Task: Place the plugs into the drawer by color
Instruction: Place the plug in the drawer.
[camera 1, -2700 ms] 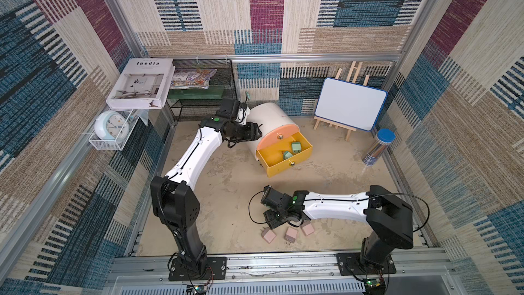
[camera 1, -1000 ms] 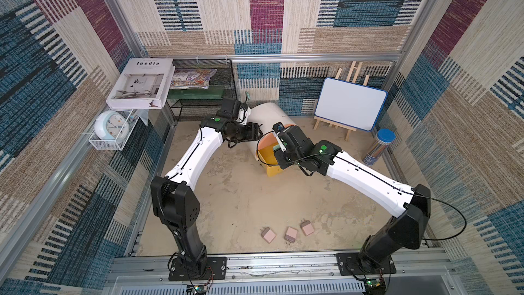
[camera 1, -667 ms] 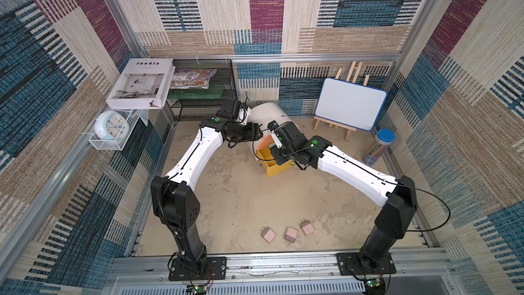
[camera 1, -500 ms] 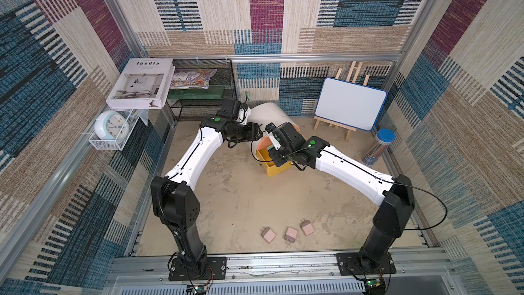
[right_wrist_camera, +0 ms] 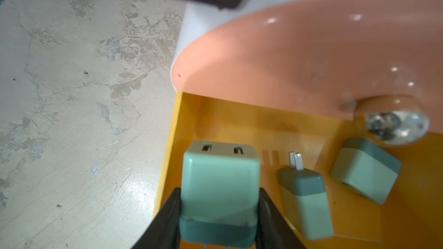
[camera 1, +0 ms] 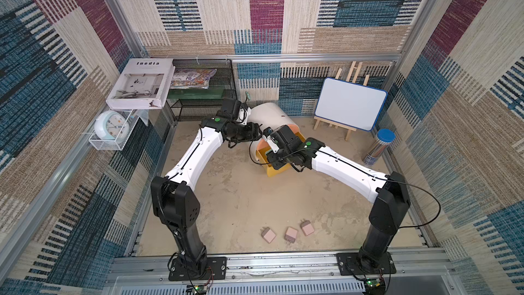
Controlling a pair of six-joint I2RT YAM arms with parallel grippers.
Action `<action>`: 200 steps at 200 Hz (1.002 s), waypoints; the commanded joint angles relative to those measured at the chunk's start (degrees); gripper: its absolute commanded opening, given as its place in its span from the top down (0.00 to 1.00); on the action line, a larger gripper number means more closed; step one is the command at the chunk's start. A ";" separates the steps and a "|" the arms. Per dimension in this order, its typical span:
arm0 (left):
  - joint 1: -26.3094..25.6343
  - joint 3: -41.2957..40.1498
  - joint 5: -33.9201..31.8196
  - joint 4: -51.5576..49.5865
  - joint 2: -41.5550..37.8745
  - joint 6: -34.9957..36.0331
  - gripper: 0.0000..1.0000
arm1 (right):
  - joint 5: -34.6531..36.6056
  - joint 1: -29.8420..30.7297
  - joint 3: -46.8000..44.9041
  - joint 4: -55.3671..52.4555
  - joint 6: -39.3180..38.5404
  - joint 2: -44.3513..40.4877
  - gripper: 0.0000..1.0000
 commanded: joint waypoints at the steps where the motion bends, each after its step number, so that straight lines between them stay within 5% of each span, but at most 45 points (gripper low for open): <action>1: -0.09 -0.06 0.44 1.10 -0.36 -0.02 0.30 | -1.23 -0.05 -0.18 1.08 0.24 0.07 0.54; 152: -0.09 -0.14 0.45 1.06 -0.28 0.09 0.30 | -0.69 -0.02 2.00 -1.39 -0.44 -0.95 0.47; 175: -0.09 -0.16 0.28 1.11 -0.28 0.16 0.30 | -0.28 0.06 2.63 -2.22 -0.41 -4.57 0.47; 200: -0.09 -0.36 -0.39 1.04 -0.45 -0.02 0.30 | 0.24 0.06 -7.24 5.49 -0.66 -13.16 0.44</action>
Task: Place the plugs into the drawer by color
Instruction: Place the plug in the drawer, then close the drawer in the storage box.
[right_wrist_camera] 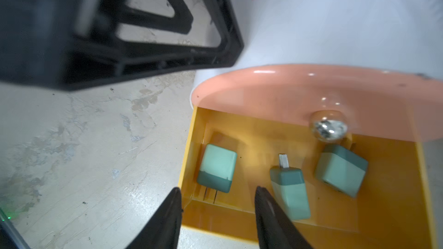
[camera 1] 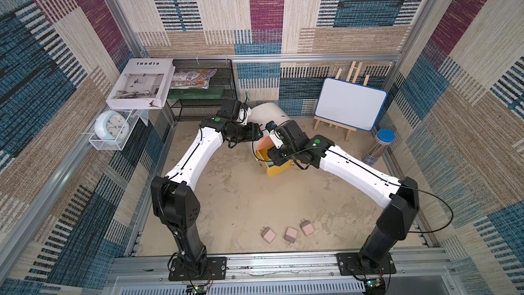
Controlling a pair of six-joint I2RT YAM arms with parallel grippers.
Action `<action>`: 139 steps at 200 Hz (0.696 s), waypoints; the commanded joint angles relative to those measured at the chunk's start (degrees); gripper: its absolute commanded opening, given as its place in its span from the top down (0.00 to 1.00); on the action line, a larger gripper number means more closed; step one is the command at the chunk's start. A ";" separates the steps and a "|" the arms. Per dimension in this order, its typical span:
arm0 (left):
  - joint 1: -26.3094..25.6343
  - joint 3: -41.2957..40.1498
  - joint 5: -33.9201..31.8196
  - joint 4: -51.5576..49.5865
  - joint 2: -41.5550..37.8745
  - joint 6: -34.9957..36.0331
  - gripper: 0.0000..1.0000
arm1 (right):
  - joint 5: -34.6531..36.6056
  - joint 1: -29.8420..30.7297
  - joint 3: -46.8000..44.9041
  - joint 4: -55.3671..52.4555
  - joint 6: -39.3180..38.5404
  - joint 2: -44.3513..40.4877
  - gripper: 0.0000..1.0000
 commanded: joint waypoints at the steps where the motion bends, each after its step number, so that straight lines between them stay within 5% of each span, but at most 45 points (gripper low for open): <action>1: -0.06 -0.34 -0.40 1.07 -0.45 -0.04 0.30 | 1.25 0.02 -7.36 5.73 -0.23 -6.13 0.44; 39: -0.15 -0.41 -0.58 1.10 -0.54 -0.13 0.30 | 4.68 0.06 -26.47 18.07 0.05 -18.09 0.43; 77: -0.40 -0.42 -0.43 1.09 -0.10 -0.13 0.30 | 8.60 0.07 -38.24 26.99 1.21 -21.46 0.43; 139: -0.50 -0.41 -0.49 1.09 0.16 0.05 0.30 | 9.63 0.04 -37.99 33.15 1.19 -13.06 0.45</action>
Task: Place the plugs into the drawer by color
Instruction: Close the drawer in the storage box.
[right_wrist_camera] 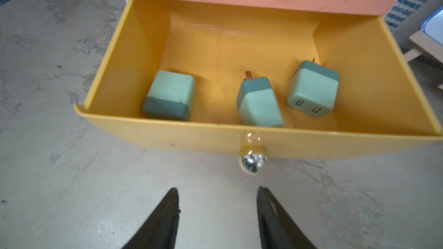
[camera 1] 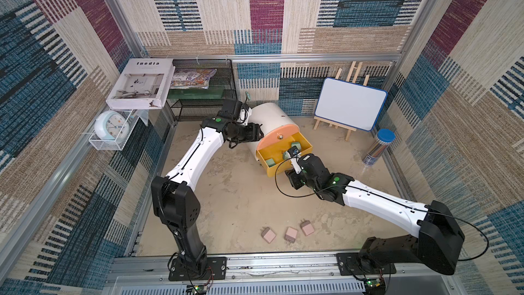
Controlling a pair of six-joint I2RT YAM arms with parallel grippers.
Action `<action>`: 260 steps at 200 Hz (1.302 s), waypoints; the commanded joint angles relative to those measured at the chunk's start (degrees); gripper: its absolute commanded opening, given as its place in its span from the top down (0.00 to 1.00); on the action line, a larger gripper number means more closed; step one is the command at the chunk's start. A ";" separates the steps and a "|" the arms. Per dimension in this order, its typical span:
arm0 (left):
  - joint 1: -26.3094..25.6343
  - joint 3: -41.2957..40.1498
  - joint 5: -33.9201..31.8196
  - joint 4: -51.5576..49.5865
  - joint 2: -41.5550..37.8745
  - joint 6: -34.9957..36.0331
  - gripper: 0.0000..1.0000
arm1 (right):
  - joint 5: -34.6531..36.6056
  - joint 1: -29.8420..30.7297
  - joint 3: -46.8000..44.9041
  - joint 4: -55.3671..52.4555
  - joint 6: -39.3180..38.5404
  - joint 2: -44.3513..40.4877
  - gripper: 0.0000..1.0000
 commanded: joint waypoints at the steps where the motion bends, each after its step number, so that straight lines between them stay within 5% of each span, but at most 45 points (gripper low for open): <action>1: 0.00 -0.30 -0.19 1.06 0.14 0.05 0.30 | 1.36 0.01 1.34 4.75 -0.23 2.85 0.45; 141: 0.09 0.88 -3.06 0.74 -1.12 0.91 0.30 | 3.56 -0.05 6.07 12.36 -0.77 9.37 0.45; 198: 3.01 10.91 -4.14 -1.01 0.39 0.15 0.28 | 2.69 -0.18 4.99 14.10 -0.91 10.08 0.45; 260: 5.00 29.50 -2.47 -6.30 12.62 1.02 0.28 | 1.46 -0.66 4.49 15.20 -1.56 10.12 0.45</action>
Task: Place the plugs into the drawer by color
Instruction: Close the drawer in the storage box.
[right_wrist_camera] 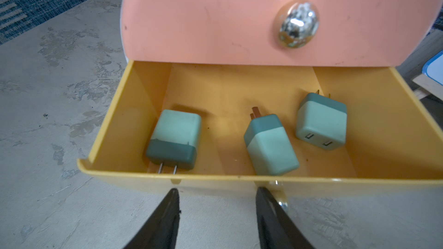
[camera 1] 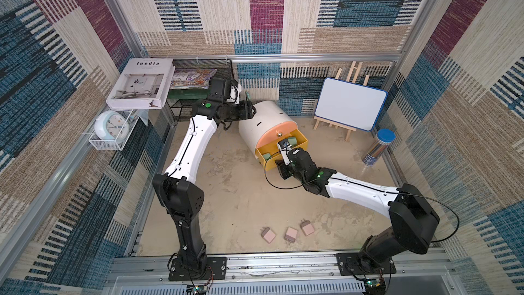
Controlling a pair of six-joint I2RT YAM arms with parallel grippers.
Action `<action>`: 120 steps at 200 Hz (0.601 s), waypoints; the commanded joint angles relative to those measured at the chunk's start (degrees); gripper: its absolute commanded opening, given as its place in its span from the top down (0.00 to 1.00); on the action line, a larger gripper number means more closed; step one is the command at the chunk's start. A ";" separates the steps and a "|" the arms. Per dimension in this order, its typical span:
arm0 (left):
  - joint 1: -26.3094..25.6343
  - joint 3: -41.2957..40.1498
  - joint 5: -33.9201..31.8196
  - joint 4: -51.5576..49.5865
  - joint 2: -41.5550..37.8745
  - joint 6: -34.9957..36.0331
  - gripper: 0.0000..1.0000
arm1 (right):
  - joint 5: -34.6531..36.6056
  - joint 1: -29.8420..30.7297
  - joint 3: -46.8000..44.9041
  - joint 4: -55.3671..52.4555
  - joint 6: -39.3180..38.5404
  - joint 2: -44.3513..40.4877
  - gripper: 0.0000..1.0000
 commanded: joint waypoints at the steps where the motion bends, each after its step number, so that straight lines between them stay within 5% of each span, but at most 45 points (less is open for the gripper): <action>1: 0.33 5.48 0.50 -2.77 3.51 1.06 0.28 | -0.47 -0.11 -0.23 2.65 -0.31 0.11 0.45; 55: 1.82 14.00 2.05 -3.02 10.92 1.67 0.26 | -1.17 -0.21 -1.46 3.70 -0.04 -0.08 0.45; 120: 1.91 14.28 5.56 -2.98 14.97 0.15 0.26 | -1.34 -0.25 -1.18 4.59 -0.13 1.12 0.45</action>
